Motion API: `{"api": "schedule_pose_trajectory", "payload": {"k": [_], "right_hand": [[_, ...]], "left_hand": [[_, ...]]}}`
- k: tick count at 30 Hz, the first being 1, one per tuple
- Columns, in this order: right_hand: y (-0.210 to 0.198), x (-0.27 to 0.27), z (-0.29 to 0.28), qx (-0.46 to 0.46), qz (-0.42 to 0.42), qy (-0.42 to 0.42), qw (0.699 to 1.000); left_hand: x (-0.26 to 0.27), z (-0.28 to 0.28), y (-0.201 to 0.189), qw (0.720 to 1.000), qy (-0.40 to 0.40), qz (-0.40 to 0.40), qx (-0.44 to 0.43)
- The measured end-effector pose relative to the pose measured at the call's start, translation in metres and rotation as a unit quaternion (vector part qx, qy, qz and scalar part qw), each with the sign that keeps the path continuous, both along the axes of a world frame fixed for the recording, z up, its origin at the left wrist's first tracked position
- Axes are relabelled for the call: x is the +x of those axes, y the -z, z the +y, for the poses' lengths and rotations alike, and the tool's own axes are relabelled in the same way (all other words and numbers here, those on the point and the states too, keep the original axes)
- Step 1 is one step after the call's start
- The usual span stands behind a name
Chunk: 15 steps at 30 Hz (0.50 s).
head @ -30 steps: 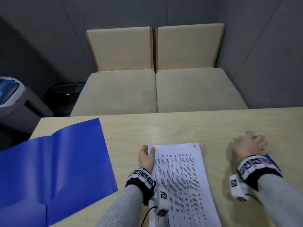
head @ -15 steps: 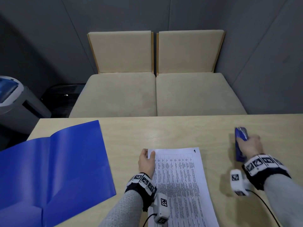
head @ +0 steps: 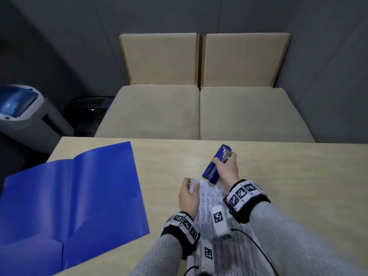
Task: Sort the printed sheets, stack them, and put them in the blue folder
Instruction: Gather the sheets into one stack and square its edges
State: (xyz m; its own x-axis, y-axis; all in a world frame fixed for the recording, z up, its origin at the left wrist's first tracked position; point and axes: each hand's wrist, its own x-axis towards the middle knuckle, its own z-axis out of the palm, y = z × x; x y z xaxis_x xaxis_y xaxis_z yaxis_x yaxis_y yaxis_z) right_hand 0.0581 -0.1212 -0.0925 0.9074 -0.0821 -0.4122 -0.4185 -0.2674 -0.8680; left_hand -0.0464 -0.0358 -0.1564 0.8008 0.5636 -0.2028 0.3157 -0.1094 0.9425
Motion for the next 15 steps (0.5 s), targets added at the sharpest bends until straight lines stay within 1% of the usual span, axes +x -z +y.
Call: {"api": "schedule_pose_trajectory", "payload": {"k": [5, 10, 12, 14, 15], "right_hand": [[0.001, -0.007, 0.012, -0.073, -0.025, -0.068, 0.995], [-0.001, -0.003, 0.020, -0.121, -0.009, -0.134, 0.983], [-0.001, -0.002, 0.024, -0.155, -0.004, -0.166, 0.974], [0.001, -0.003, 0.029, -0.184, -0.006, -0.182, 0.966], [0.002, -0.003, 0.031, -0.191, -0.009, -0.183, 0.964]], "left_hand": [[0.000, -0.003, -0.003, 1.000, -0.007, -0.008, 0.028], [0.003, -0.003, -0.005, 0.999, -0.003, -0.010, 0.045], [0.006, -0.002, -0.005, 0.999, 0.001, 0.001, 0.050], [0.008, -0.002, -0.006, 0.999, 0.001, 0.007, 0.037], [0.009, -0.002, -0.008, 1.000, -0.004, 0.006, 0.016]]}}
